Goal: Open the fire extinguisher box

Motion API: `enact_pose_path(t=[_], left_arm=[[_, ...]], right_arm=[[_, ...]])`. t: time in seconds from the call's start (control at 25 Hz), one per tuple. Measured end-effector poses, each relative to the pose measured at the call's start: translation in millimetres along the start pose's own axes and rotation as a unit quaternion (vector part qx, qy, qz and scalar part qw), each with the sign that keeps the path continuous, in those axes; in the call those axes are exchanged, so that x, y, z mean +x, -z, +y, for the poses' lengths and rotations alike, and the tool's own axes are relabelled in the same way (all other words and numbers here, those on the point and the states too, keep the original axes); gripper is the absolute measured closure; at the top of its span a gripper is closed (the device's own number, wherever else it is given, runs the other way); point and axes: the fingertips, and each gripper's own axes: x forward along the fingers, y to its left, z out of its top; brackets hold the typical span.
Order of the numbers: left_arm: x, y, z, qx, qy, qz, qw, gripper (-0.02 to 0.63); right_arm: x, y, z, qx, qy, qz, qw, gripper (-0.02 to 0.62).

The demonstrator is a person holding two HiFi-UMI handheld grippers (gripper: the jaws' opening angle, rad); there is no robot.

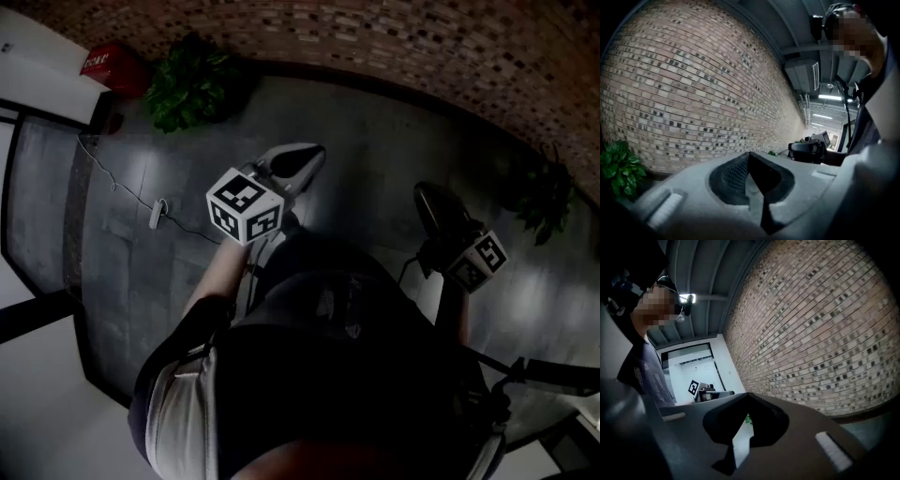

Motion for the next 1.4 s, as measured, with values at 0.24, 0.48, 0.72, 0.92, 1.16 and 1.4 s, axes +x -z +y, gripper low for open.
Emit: enact_pose_path(t=[0.24,0.48,0.72,0.92,1.16,1.4], left_arm=[[-56.2,-17.1,76.2,0.003,-0.039,-0.014,0.9991,0.609],[-127.3,-23.0,160.4,-0.030,-0.092,-0.048,0.9941,0.609],[-195.3,-19.0,210.7,-0.047,-0.163,-0.073,0.9828,0.609],[-245.9,-2.2,240.4,-0.080,-0.234,-0.092,0.9645,0.609],[-281.7,7.7,266.7,-0.107,-0.310,-0.098,0.9396,0.609],[-285.7,-9.3,320.7,-0.124,-0.387,-0.098,0.9087,0.609]], right_arm=[[102.7,6.4,22.1,0.006,-0.028,0.030,0.999,0.594],[214.8,1.3,67.9,0.017,-0.124,0.057,0.990,0.594],[296.7,21.1,100.1,-0.013,-0.182,0.112,0.977,0.594],[356.1,33.9,118.0,-0.017,-0.239,0.144,0.960,0.594],[423.3,53.8,130.4,-0.005,-0.312,0.185,0.932,0.594],[502.2,58.1,120.7,0.006,-0.392,0.219,0.893,0.594]])
